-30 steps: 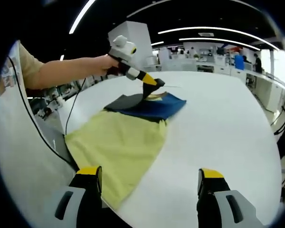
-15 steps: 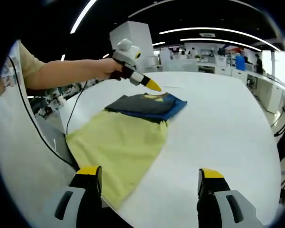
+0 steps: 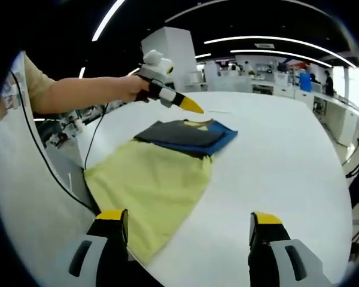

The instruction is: Fold the garment on the visible template until the final outline fits inside the template.

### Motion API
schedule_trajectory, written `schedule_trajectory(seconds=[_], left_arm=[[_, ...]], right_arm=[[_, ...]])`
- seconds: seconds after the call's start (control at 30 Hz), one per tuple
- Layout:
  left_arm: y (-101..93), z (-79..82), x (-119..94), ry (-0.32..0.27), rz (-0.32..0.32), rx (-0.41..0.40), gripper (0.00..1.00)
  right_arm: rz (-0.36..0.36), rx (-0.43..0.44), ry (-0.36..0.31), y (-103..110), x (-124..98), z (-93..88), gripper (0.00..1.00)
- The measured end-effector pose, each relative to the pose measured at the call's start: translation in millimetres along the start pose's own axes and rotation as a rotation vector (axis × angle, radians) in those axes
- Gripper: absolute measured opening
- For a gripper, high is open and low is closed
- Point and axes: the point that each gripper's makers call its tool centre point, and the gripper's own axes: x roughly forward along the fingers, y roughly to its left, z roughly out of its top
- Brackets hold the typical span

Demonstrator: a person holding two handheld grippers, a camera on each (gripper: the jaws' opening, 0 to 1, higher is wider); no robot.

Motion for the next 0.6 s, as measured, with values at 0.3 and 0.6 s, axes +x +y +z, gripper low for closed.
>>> schedule_trajectory(seconds=[0.3, 0.6], left_arm=[[-4.0, -4.1, -16.6, -0.021, -0.001, -0.025, 0.98], [-7.2, -17.8, -47.4, -0.054, 0.012, -0.073, 0.97]], right_arm=[[0.013, -0.020, -0.003, 2.4, -0.1, 5.0, 0.82], [0.031, -0.041, -0.006, 9.4, 1.6, 9.5, 0.82]])
